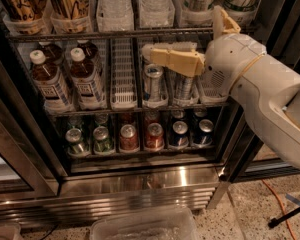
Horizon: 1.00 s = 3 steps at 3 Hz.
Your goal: Pick water bottle from top shelf of fridge
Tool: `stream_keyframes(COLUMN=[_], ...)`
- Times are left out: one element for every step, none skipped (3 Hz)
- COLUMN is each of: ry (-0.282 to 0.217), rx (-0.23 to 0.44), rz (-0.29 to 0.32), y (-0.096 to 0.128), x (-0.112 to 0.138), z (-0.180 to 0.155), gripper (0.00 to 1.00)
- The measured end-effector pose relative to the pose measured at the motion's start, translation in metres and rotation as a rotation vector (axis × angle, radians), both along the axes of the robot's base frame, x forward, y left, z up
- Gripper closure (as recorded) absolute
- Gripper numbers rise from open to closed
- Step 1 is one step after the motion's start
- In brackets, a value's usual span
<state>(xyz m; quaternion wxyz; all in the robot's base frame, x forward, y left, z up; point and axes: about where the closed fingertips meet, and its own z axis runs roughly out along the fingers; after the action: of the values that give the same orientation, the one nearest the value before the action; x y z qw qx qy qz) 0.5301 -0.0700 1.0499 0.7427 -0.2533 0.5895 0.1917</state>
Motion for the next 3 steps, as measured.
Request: stream_keyframes(ry=[0.000, 0.047, 0.100], rx=[0.000, -0.012, -0.019], rz=[0.000, -0.004, -0.027], y=[0.000, 0.003, 0.000], x=[0.000, 0.004, 0.013], z=[0.000, -0.006, -0.014], gripper=[0.00, 0.00, 0.00])
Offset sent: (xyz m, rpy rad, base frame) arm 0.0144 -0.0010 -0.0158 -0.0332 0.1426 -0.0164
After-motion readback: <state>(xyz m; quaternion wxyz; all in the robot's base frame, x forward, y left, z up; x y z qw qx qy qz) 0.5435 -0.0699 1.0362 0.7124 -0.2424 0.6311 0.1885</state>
